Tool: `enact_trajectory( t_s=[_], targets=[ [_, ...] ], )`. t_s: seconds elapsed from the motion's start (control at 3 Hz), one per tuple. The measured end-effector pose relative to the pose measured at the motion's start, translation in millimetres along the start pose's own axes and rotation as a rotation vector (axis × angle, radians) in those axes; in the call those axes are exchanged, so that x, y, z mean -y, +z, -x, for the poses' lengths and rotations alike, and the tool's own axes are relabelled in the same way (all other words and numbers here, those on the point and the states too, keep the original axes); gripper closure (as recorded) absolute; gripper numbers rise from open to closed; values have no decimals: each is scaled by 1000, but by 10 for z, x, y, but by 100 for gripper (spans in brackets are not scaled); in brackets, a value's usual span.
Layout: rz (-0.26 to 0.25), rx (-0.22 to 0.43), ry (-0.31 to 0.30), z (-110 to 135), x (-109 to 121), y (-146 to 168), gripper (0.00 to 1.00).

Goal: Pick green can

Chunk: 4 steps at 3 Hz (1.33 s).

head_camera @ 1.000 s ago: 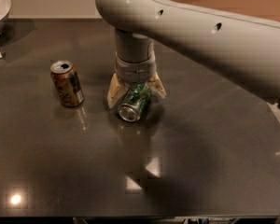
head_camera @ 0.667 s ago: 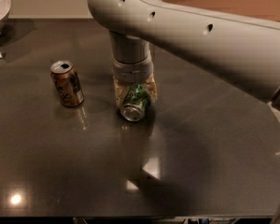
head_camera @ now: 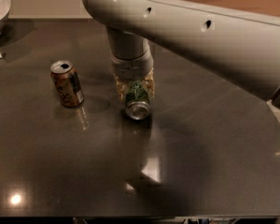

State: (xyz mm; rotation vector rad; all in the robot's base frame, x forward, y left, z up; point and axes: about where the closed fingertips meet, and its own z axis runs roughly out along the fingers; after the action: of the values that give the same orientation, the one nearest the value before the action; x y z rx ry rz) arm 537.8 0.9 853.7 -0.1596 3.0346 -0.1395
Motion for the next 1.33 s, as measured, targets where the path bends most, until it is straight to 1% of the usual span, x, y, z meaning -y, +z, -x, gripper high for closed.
enact_trajectory(
  t_s=[0.33, 0.67, 1.0, 1.33],
  targets=[
    [31, 12, -22, -10, -16, -212, 100],
    [75, 37, -76, -56, -65, -506, 100],
    [135, 68, -138, -118, -142, -816, 100],
    [171, 98, -192, -168, -194, -1087, 100]
  ],
)
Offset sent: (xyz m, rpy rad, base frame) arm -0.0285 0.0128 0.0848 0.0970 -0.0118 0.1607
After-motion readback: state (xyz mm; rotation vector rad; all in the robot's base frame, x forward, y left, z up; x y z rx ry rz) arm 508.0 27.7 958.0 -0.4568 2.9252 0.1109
